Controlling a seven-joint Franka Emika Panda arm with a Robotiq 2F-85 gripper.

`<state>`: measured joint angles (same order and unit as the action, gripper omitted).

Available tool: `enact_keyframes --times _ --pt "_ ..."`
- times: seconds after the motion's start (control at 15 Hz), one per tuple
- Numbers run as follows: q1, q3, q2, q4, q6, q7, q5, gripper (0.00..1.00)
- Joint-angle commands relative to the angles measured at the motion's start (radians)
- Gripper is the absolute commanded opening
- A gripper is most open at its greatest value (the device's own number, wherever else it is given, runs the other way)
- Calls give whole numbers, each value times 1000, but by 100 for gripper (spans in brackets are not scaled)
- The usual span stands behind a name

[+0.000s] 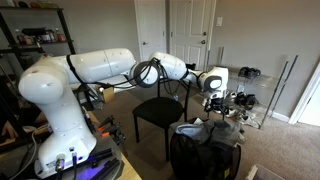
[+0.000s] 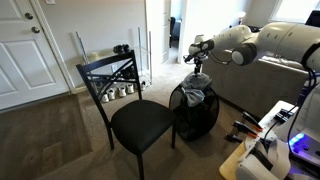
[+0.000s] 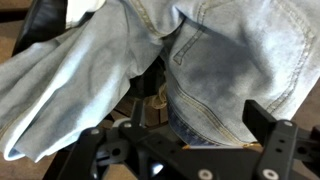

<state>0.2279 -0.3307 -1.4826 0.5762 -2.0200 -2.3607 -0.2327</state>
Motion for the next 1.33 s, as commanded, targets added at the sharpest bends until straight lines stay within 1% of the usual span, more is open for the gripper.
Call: enact_keyframes --times 0.0,0.2,0.27,0.33,0.4,0.47,0.53,0.6,1.07,1.13,1.2,1.27 --pt "28 63 -2 11 -108 -188 88 100" --pt "23 45 -3 17 -184 -312 164 100" --pt "-5 -52 -3 38 -210 -312 94 100" --pt "-24 -180 -4 55 -194 -254 5 100" --pt "5 -39 -5 14 -156 -253 89 100" --pt "-7 -107 -5 23 -156 -250 52 100" --pt "-8 -142 -5 27 -156 -249 34 100" --pt "-7 -156 -5 29 -156 -249 28 100" --pt "-14 -168 -5 37 -164 -249 18 100" --pt "-11 -163 -5 41 -164 -249 13 100" --pt "0 -130 -5 47 -186 -248 28 100" --pt "6 -113 -5 53 -192 -248 28 100"
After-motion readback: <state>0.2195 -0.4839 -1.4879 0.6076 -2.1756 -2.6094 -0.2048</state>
